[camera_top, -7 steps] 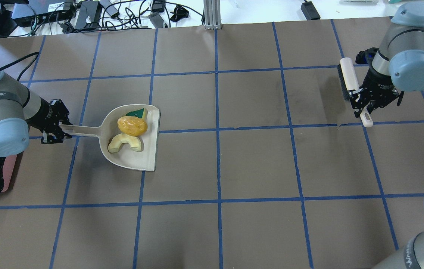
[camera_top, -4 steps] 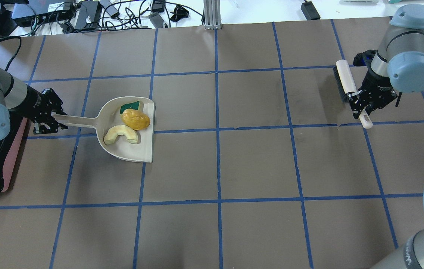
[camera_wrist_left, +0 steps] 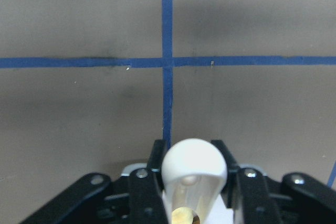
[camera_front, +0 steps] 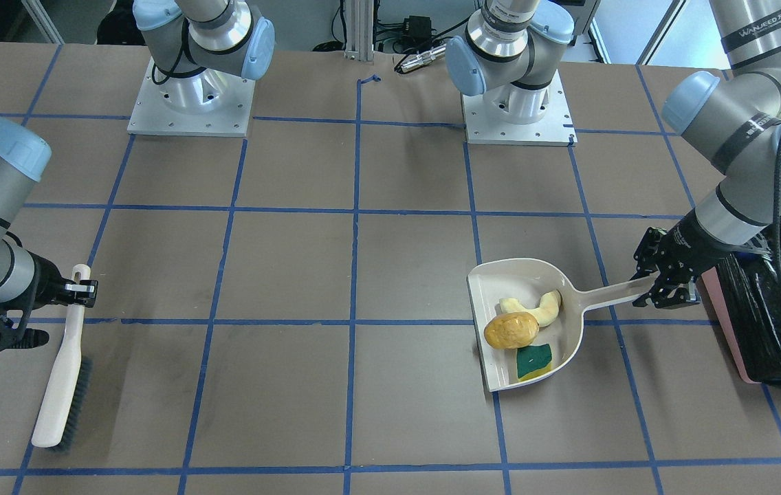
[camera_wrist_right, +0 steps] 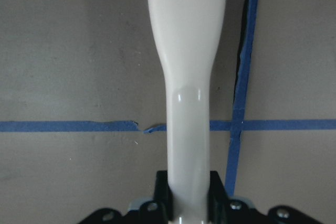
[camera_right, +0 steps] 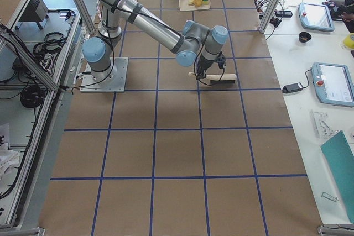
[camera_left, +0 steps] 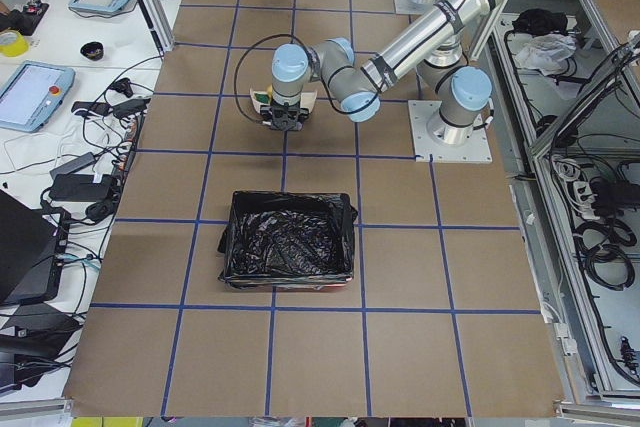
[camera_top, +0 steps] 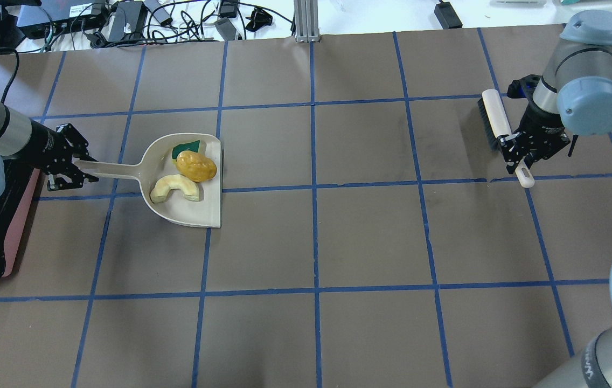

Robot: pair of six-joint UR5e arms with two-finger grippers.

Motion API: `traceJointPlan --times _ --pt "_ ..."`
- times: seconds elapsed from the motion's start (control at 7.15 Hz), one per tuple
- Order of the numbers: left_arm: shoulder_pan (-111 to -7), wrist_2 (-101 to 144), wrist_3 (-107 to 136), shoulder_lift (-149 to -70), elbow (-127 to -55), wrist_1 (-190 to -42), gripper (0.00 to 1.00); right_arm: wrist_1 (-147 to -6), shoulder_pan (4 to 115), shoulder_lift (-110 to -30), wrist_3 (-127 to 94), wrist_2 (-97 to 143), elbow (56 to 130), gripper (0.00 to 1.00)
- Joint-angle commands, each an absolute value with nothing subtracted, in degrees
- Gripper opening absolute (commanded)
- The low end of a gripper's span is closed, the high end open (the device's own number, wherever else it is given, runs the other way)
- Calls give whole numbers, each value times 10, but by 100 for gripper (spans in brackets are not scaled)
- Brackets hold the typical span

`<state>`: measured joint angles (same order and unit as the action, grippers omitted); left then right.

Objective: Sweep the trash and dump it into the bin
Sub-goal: 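Hold the brush with the right gripper while the left drags the dustpan toward the bin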

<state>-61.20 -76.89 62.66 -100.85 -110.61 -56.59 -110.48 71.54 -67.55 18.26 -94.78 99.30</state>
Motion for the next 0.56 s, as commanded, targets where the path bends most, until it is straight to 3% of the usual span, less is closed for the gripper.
traceJointPlan --times 0.0,0.42 --pt "-592 -729 614 -1011 -1108 -569 0 -1105 715 -674 182 -947 993 0" --pt "-573 -670 599 -1003 -1105 -572 0 -1107 712 -680 191 -954 990 0"
